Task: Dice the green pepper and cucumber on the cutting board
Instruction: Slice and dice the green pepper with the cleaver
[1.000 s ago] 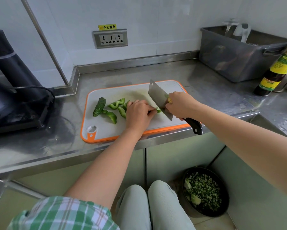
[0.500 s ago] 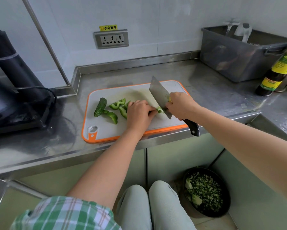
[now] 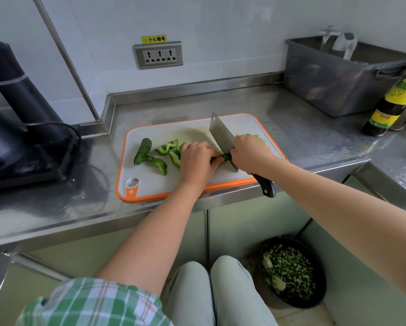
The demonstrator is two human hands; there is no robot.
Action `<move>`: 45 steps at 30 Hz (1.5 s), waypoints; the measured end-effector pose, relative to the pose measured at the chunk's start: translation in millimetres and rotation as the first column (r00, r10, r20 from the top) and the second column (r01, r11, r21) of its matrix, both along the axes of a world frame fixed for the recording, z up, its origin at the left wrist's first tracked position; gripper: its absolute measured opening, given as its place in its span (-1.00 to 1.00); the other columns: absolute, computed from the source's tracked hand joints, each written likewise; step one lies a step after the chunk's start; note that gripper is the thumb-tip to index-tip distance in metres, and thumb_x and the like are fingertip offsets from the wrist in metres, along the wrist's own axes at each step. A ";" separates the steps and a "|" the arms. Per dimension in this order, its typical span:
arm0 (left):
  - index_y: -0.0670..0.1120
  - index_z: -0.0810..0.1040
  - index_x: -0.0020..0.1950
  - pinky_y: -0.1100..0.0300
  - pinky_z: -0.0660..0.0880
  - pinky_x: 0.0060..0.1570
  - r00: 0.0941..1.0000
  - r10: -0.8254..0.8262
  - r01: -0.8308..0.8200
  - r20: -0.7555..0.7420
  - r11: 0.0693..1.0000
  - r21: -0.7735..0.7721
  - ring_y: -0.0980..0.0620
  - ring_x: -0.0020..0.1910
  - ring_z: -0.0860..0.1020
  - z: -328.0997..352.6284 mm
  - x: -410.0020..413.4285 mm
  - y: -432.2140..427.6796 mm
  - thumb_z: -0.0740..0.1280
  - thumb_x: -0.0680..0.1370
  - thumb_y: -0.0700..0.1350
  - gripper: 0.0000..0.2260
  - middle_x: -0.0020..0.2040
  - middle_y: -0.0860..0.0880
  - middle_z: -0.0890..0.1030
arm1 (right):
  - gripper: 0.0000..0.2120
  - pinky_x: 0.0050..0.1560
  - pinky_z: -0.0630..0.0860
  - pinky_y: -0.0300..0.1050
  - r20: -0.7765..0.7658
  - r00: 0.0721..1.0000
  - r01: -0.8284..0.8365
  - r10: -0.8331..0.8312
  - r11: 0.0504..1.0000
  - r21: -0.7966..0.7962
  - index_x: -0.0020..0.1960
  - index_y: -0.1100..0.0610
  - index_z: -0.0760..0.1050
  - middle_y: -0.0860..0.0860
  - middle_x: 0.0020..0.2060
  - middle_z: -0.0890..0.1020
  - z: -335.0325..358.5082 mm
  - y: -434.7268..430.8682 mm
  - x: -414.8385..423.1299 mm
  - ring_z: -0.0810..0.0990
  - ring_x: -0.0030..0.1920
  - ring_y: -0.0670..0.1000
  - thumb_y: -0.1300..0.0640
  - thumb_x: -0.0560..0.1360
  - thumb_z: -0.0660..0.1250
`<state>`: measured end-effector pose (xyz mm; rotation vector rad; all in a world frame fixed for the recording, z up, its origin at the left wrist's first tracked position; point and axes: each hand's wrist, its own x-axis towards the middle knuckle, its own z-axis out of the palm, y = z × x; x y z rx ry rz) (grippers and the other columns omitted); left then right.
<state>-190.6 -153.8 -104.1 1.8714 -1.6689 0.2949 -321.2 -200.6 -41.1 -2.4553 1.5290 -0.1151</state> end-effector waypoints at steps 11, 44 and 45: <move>0.09 0.72 -0.10 0.14 0.08 -0.18 1.000 0.014 -0.014 -0.002 0.999 0.035 -0.08 -0.19 0.51 0.7 -0.1 0.1 0.47 0.42 0.02 -0.91 -0.25 0.02 0.58 | -0.95 -0.49 0.43 -0.18 -0.024 0.999 -0.040 0.041 0.998 0.052 -0.15 0.24 0.40 0.16 -0.34 0.54 10.5 -0.7 -7.6 0.50 -0.52 0.07 0.31 0.46 0.18; 0.14 0.71 -0.06 0.02 0.24 0.05 0.998 0.062 -0.062 0.007 0.995 0.083 -0.10 -0.08 0.48 3.5 0.2 9.7 0.43 0.46 0.08 -0.89 -0.17 0.01 0.60 | -0.91 -0.51 0.41 -0.21 -0.026 0.999 -0.043 0.045 0.996 0.081 -0.08 0.28 0.42 0.13 -0.42 0.52 16.1 7.2 -2.6 0.48 -0.55 0.06 0.34 0.44 0.17; 0.13 0.71 -0.07 0.02 0.24 0.05 0.998 0.060 -0.059 0.000 0.995 0.079 -0.11 -0.09 0.48 3.0 0.4 9.4 0.44 0.45 0.07 -0.89 -0.17 0.01 0.60 | -0.92 -0.52 0.38 -0.22 -0.044 0.998 -0.047 0.050 0.997 0.068 -0.08 0.27 0.41 0.12 -0.42 0.50 15.6 7.8 -1.2 0.48 -0.55 0.04 0.34 0.45 0.17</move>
